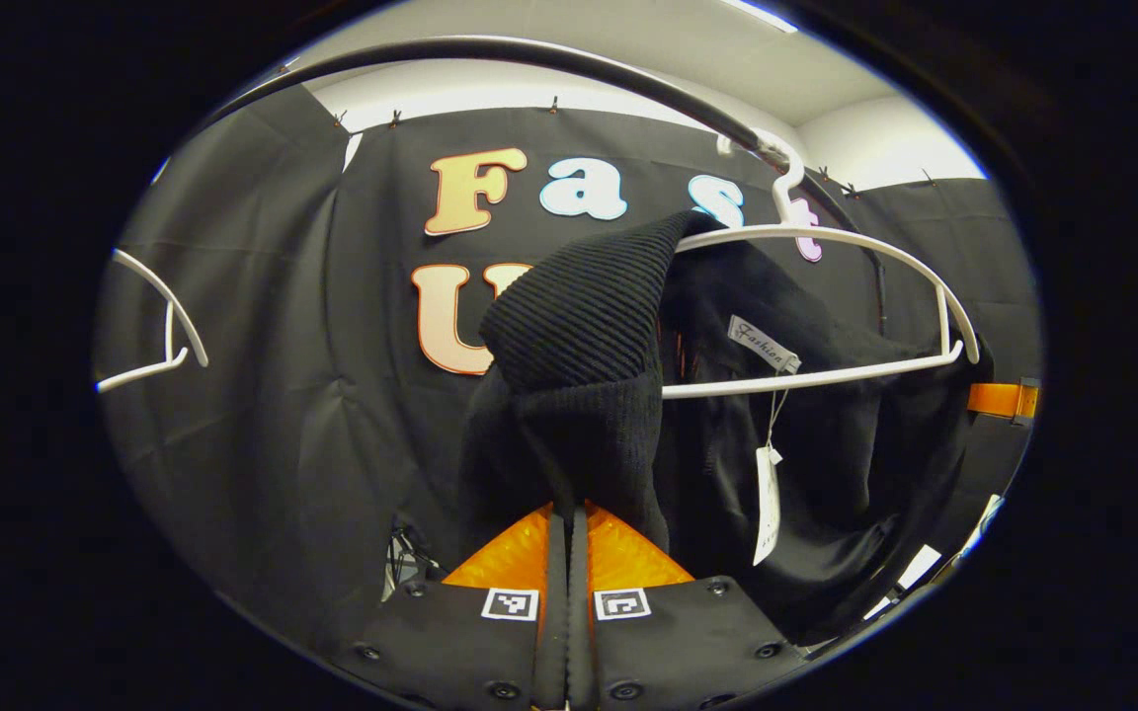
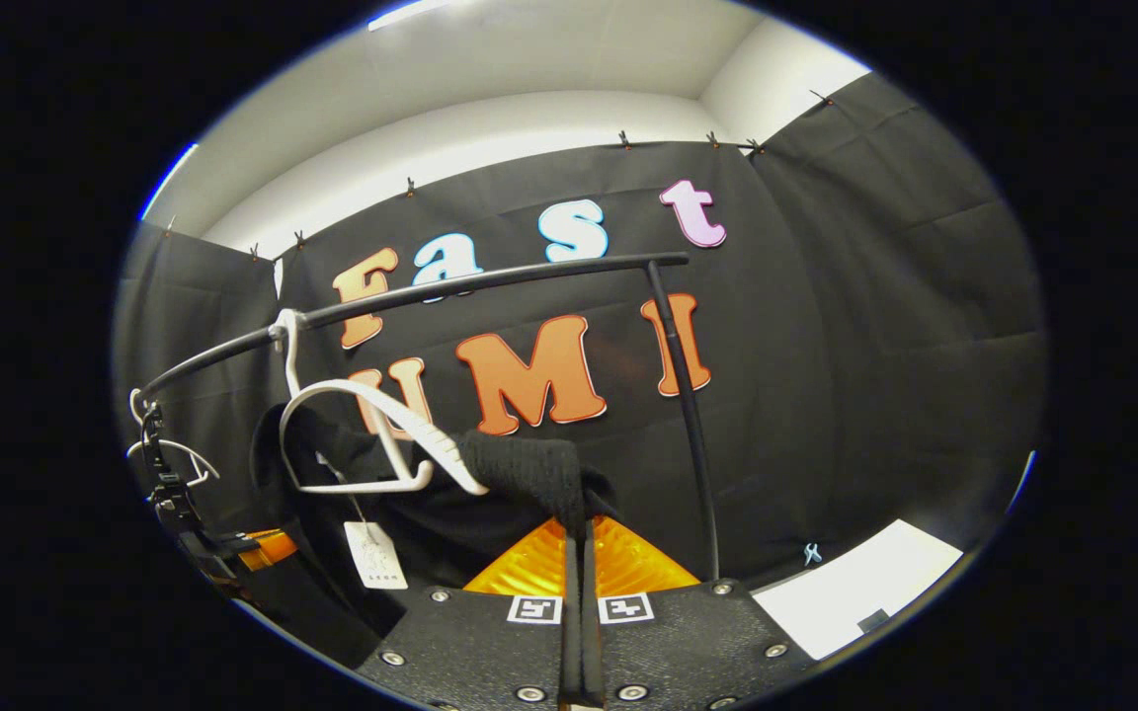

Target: Grasp the clothes on the hanger with both hands and then place them into the laundry hamper below.

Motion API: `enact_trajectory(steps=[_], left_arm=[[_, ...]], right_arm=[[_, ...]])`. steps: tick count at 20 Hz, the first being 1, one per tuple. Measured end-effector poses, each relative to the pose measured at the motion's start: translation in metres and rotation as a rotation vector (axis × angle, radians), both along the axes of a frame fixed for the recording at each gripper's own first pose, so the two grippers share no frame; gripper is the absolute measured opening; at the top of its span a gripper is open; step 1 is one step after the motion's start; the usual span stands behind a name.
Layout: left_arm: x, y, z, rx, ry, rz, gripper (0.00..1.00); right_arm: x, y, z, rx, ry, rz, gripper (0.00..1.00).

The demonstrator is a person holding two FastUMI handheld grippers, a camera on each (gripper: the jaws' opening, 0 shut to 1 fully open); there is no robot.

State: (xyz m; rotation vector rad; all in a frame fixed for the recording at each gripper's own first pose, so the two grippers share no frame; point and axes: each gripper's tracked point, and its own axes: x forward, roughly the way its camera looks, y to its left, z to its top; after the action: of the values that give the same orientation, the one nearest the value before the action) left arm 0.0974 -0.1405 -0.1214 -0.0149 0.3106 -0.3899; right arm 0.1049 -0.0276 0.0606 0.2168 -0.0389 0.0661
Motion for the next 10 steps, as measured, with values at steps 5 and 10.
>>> enact_trajectory(steps=[5,10], left_arm=[[0.005,0.012,0.007,-0.011,-0.002,0.024,0.07],[0.008,0.024,0.013,-0.025,-0.004,0.042,0.10]], right_arm=[[0.018,-0.030,-0.002,0.003,0.001,-0.043,0.00],[0.034,-0.041,-0.036,0.033,0.052,-0.039,0.00]])
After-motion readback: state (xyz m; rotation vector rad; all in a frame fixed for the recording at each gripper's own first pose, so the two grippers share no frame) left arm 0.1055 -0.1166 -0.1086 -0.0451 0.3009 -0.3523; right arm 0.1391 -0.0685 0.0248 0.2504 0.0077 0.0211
